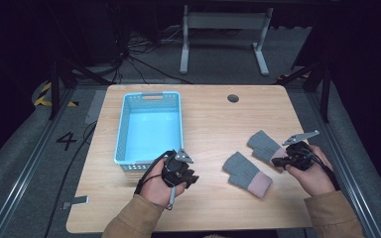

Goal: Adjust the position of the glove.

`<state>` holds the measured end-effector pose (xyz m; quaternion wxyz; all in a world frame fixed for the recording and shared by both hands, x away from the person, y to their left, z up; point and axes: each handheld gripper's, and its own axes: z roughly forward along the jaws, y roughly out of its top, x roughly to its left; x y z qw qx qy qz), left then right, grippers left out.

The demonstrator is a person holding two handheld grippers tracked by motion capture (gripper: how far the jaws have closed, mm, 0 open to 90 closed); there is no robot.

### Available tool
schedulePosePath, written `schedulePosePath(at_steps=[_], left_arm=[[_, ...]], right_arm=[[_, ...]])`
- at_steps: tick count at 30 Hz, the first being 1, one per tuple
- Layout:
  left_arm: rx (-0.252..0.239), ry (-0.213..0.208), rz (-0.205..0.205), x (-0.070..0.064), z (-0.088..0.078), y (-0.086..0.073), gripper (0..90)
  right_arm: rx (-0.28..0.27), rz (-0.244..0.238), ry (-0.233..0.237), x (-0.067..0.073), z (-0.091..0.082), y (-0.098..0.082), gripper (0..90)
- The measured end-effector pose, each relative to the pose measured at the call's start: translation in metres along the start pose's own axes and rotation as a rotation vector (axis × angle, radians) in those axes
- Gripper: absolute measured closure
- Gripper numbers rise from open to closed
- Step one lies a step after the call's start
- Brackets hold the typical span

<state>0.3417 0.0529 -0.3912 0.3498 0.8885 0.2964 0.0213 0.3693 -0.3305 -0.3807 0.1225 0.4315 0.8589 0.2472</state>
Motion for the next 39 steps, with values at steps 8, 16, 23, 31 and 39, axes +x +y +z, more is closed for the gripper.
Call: schedulePosePath(at_steps=[8, 16, 23, 31, 39], left_arm=[[0.013, -0.012, 0.032, -0.004, 0.01, 0.012, 83.4], [0.016, -0.036, 0.062, -0.006, 0.027, 0.031, 90.0], [0.03, -0.061, 0.086, -0.01, 0.04, 0.041, 90.0], [0.029, -0.084, 0.115, -0.015, 0.059, 0.048, 90.0], [0.053, -0.122, 0.128, -0.021, 0.084, 0.051, 90.0]], right_arm=[[0.002, 0.03, -0.003, -0.002, -0.008, -0.012, 90.0], [0.013, 0.071, -0.01, -0.004, -0.019, -0.034, 90.0], [0.032, 0.09, -0.007, -0.005, -0.02, -0.047, 90.0], [0.07, 0.076, 0.029, 0.001, -0.014, -0.053, 90.0], [0.104, 0.055, 0.063, 0.008, -0.005, -0.054, 90.0]])
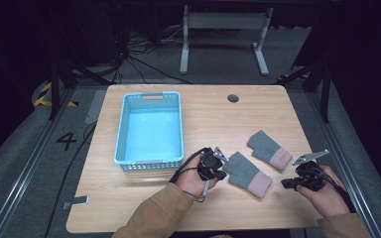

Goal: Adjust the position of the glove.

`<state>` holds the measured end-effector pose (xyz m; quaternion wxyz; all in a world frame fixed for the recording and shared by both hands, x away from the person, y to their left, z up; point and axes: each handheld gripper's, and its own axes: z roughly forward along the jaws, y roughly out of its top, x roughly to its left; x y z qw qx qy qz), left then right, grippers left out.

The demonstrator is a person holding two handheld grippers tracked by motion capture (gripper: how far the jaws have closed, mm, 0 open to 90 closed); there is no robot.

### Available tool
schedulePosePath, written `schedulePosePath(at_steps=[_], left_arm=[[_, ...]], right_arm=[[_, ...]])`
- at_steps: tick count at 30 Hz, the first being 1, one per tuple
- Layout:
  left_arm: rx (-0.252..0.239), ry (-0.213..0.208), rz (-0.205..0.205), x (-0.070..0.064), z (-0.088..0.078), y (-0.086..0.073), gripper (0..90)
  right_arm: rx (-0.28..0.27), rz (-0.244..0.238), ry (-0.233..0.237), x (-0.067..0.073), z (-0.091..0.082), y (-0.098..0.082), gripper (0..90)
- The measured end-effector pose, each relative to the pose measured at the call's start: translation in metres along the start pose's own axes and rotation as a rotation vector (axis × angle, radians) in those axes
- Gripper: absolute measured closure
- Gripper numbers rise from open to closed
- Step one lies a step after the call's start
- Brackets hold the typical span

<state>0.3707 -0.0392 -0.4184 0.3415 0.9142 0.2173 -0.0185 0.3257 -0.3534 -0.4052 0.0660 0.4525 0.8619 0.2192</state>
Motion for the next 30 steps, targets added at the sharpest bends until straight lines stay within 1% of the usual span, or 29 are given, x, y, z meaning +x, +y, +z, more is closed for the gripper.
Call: schedulePosePath(at_steps=[2, 6, 7, 8, 9, 10, 13, 16, 20, 25, 28, 30], left_arm=[[-0.013, -0.012, 0.003, 0.0, 0.006, 0.001, 90.0], [-0.027, -0.018, 0.003, -0.002, 0.015, 0.005, 90.0], [-0.026, -0.027, 0.007, -0.002, 0.017, 0.006, 90.0], [-0.035, -0.032, 0.012, -0.003, 0.02, 0.007, 90.0], [-0.037, -0.049, 0.009, -0.004, 0.023, 0.007, 90.0], [-0.036, -0.056, 0.008, -0.005, 0.026, 0.007, 90.0], [-0.016, -0.039, 0.024, -0.008, 0.032, 0.008, 90.0], [-0.007, -0.026, 0.026, -0.008, 0.035, 0.009, 90.0], [0.012, -0.032, 0.026, -0.008, 0.04, 0.008, 90.0], [0.031, -0.026, 0.028, -0.009, 0.044, 0.007, 90.0], [0.019, -0.021, 0.018, -0.009, 0.044, 0.007, 90.0], [-0.003, -0.005, 0.006, -0.007, 0.042, 0.007, 90.0]], right_arm=[[0.005, -0.009, 0.005, 0.002, 0.004, 0.0, 90.0], [0.029, -0.021, 0.021, 0.005, 0.014, 0.001, 90.0], [0.034, -0.024, 0.024, 0.006, 0.016, 0.002, 90.0], [0.039, -0.029, 0.028, 0.008, 0.018, 0.002, 90.0], [0.043, -0.033, 0.034, 0.009, 0.02, 0.003, 90.0], [0.047, -0.036, 0.038, 0.01, 0.021, 0.003, 90.0], [0.051, -0.044, 0.051, 0.013, 0.024, 0.004, 90.0], [0.057, -0.052, 0.056, 0.014, 0.026, 0.004, 90.0], [0.065, -0.051, 0.058, 0.015, 0.028, 0.004, 90.0], [0.068, -0.058, 0.058, 0.016, 0.031, 0.005, 90.0], [0.065, -0.063, 0.057, 0.018, 0.033, 0.006, 90.0], [0.069, -0.074, 0.062, 0.02, 0.035, 0.007, 90.0]])
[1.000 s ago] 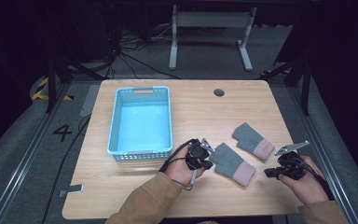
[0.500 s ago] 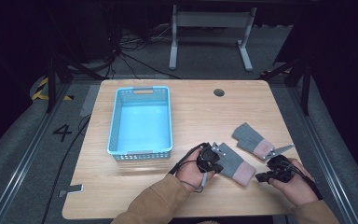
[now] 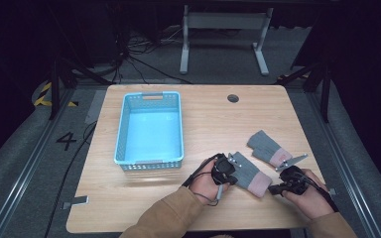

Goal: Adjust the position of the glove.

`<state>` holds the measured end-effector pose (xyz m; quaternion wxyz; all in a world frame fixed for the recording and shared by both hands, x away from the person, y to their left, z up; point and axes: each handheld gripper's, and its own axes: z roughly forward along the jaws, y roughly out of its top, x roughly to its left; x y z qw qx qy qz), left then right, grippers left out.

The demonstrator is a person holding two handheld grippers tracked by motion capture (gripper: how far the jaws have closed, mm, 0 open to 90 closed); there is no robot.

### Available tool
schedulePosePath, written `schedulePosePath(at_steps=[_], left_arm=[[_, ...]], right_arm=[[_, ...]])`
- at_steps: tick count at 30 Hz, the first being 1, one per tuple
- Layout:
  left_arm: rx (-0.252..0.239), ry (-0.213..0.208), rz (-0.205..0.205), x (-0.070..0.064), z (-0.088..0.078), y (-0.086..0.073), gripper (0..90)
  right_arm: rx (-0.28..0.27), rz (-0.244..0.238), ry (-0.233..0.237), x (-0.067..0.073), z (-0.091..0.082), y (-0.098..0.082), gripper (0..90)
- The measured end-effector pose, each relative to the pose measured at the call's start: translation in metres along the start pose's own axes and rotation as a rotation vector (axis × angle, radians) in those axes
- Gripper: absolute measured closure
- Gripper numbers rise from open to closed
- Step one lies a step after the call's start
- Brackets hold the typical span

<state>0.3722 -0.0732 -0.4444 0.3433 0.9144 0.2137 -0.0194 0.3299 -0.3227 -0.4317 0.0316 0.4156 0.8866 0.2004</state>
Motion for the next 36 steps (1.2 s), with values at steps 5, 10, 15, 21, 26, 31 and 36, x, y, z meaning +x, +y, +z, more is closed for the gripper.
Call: schedulePosePath(at_steps=[5, 10, 15, 21, 26, 31, 36], left_arm=[[0.016, 0.019, -0.016, 0.006, 0.003, -0.001, 90.0], [0.024, 0.016, -0.013, 0.004, 0.004, -0.001, 90.0], [0.048, 0.012, -0.009, -0.002, 0.003, -0.002, 90.0], [0.071, -0.005, 0.001, -0.007, 0.001, -0.004, 90.0], [0.075, -0.027, -0.008, -0.011, 0.001, -0.006, 90.0], [0.08, -0.05, -0.004, -0.014, 0.002, -0.007, 90.0], [0.089, -0.084, 0.001, -0.017, 0.006, -0.007, 90.0]], right_arm=[[0.007, -0.005, -0.002, 0.003, 0.001, 0.002, 90.0], [0.005, -0.003, -0.005, 0.002, 0.001, 0.002, 90.0], [-0.017, -0.01, -0.03, 0.002, 0.002, 0.004, 90.0], [-0.042, -0.012, -0.071, 0.001, 0.005, 0.009, 90.0], [-0.068, -0.024, -0.115, 0.002, 0.008, 0.012, 90.0], [-0.095, -0.013, -0.123, 0.001, 0.01, 0.015, 90.0], [-0.118, -0.023, -0.136, 0.001, 0.012, 0.017, 90.0]])
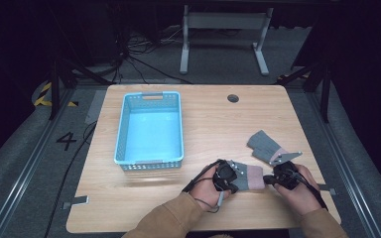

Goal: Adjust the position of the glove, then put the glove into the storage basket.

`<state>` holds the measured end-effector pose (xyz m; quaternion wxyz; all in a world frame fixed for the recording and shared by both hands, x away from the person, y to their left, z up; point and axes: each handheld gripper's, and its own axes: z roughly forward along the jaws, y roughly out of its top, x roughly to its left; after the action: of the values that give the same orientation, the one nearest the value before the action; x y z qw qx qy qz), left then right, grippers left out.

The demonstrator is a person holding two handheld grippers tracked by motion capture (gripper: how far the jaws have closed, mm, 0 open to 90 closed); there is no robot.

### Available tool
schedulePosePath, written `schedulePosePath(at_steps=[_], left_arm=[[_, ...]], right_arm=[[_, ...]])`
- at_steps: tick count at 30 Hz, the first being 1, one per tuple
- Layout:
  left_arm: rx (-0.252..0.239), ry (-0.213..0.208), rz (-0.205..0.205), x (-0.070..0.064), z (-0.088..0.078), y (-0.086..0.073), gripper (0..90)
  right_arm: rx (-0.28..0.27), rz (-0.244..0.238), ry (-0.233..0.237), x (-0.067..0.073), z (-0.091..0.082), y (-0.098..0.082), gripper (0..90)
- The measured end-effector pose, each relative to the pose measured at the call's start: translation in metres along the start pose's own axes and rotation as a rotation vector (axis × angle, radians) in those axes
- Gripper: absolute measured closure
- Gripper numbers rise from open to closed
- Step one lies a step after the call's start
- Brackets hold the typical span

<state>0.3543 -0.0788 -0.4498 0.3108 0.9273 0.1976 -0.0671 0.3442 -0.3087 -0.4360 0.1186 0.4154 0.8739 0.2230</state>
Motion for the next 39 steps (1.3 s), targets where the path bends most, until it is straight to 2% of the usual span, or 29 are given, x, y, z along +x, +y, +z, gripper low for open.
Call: schedulePosePath(at_steps=[1, 3, 10, 16, 24, 27, 30, 31, 33, 35, 39], left_arm=[[0.015, -0.001, 0.008, 0.0, 0.001, 0.0, 90.0], [0.009, -0.014, 0.001, -0.002, 0.003, 0.0, 89.9], [0.01, -0.001, 0.007, -0.003, 0.002, 0.0, 89.9], [-0.017, -0.003, 0.005, -0.003, -0.005, 0.0, 89.8], [-0.063, 0.007, -0.018, -0.001, -0.037, 0.001, 88.0], [-0.081, 0.039, -0.03, 0.002, -0.053, 0.0, 86.2], [-0.091, 0.043, -0.045, 0.005, -0.062, -0.002, 84.9], [-0.1, 0.059, -0.05, 0.008, -0.07, -0.004, 84.6], [-0.101, 0.066, -0.052, 0.009, -0.073, -0.005, 83.9], [-0.103, 0.082, -0.066, 0.013, -0.085, -0.011, 82.6], [-0.109, 0.088, -0.084, 0.015, -0.093, -0.017, 81.2]], right_arm=[[-0.005, -0.002, 0.002, 0.0, 0.0, 0.0, 90.0], [-0.016, -0.003, 0.008, 0.0, 0.001, 0.001, 90.0], [-0.047, -0.013, -0.005, 0.0, 0.002, 0.004, 90.0], [-0.069, 0.002, -0.002, -0.004, -0.004, 0.003, 90.0], [-0.12, 0.048, -0.003, -0.014, -0.023, 0.0, 90.0], [-0.139, 0.062, -0.005, -0.02, -0.029, -0.001, 90.0], [-0.143, 0.064, -0.003, -0.021, -0.031, -0.001, 90.0], [-0.154, 0.074, -0.001, -0.023, -0.032, -0.001, 89.6], [-0.156, 0.074, 0.004, -0.025, -0.032, 0.0, 87.4], [-0.164, 0.071, 0.007, -0.027, -0.033, 0.002, 86.9], [-0.179, 0.075, 0.005, -0.03, -0.035, 0.004, 84.9]])
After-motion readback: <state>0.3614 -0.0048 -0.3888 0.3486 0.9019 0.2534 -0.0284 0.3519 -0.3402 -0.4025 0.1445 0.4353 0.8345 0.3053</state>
